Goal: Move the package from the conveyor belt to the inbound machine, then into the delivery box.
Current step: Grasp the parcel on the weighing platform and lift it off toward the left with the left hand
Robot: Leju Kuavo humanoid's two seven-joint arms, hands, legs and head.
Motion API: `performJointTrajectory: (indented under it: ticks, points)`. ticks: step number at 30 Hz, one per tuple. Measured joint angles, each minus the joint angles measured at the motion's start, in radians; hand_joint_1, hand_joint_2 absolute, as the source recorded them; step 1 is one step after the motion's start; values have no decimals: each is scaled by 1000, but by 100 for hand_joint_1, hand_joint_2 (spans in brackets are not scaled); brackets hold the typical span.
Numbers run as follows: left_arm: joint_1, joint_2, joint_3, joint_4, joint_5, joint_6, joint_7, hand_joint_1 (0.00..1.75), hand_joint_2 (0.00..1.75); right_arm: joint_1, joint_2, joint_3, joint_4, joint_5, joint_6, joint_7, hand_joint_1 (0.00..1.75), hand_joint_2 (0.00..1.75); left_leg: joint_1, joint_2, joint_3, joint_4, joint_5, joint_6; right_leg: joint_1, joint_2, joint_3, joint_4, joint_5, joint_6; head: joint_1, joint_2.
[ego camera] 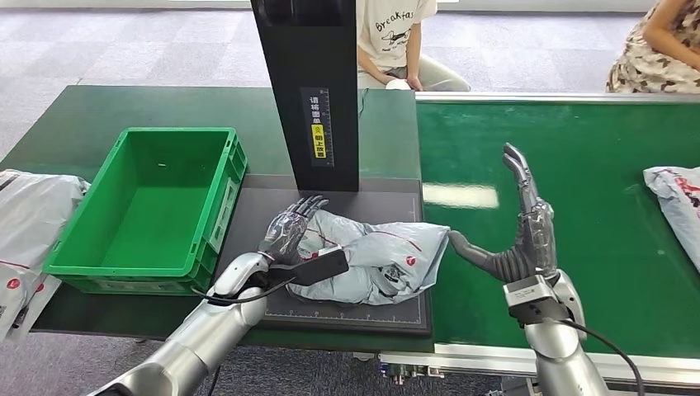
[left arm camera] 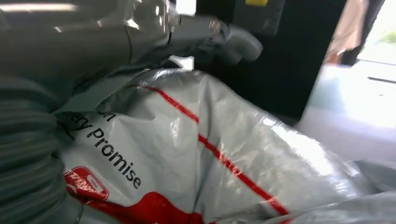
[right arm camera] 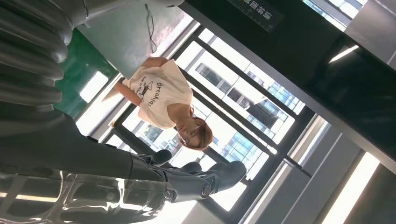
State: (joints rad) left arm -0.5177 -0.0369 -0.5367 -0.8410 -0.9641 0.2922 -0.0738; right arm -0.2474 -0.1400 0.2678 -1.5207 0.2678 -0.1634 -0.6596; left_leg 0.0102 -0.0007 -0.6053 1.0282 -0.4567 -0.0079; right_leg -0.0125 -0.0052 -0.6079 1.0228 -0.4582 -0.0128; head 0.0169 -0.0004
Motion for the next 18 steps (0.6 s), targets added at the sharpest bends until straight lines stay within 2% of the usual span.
performJointTrajectory:
  ticks: [2,3,12,16,18]
  points:
    - [-11,-3,-8,22,-31,4,20,155,175,13,9,-16,-10,5,2,0,0,175,0,0,1,0,0,0,0,0,1,0,0,0,0,0]
    - [-13,-3,-10,29,-37,4,22,175,175,20,12,-24,-15,5,2,0,0,175,0,0,2,0,0,0,0,0,1,0,0,0,0,0]
    - [-14,-4,0,40,-42,-37,-38,175,175,62,33,-81,-50,13,10,1,0,175,0,0,2,0,1,1,0,0,3,0,1,-1,0,0]
    - [-9,-9,20,40,-16,-32,-102,175,175,74,41,-93,-59,19,15,1,0,175,0,0,2,0,1,1,0,0,3,0,1,-1,0,0]
    - [2,-12,31,34,22,-12,-168,175,175,81,44,-98,-65,18,16,1,0,175,0,0,2,0,1,1,0,0,2,0,1,-1,0,0]
